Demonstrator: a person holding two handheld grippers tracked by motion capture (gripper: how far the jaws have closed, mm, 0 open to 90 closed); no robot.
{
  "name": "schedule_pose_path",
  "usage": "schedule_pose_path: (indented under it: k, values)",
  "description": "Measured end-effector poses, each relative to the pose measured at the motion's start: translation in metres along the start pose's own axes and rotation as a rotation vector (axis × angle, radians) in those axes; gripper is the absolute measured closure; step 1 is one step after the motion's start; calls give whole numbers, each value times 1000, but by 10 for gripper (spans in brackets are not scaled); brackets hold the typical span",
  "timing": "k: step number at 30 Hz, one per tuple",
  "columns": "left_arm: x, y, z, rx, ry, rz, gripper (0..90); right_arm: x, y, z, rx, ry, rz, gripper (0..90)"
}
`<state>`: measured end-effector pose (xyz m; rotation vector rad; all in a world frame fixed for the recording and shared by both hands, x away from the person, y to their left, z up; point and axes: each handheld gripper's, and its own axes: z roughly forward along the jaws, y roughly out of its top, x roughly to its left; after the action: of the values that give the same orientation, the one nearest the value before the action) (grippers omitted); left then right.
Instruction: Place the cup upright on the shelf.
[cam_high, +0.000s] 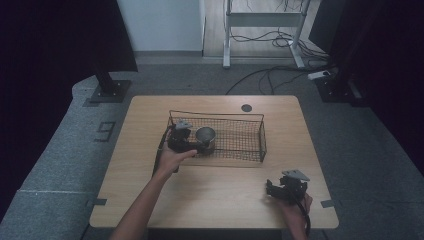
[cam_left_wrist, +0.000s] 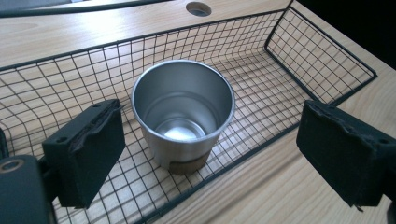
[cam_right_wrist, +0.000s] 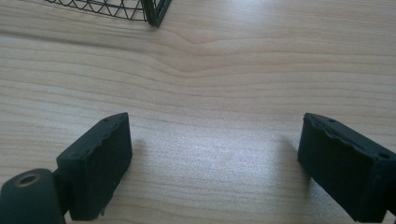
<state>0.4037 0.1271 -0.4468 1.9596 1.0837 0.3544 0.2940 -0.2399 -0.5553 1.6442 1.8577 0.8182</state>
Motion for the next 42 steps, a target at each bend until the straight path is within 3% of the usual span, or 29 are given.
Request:
schedule_pose_path:
  k: [6, 15, 23, 31, 37, 42]
  values:
    - [-1, -13, -14, -28, -2, 32, 96, 0, 0, 0, 0, -1, 4, 98]
    - [1, -40, -35, -63, -15, 32, 112, 0, 0, 0, 0, 0, 1, 99]
    - [-2, -69, -42, -41, 0, 58, 111, 0, 0, 0, 0, 0, 1, 99]
    - [0, -99, -47, -15, -18, 37, 113, 0, 0, 0, 0, 0, 1, 99]
    - [-1, -123, -53, 8, -12, 45, 113, 0, 0, 0, 0, 0, 2, 99]
    - [1, -138, -49, 45, 0, 41, 113, 0, 0, 0, 0, 0, 2, 100]
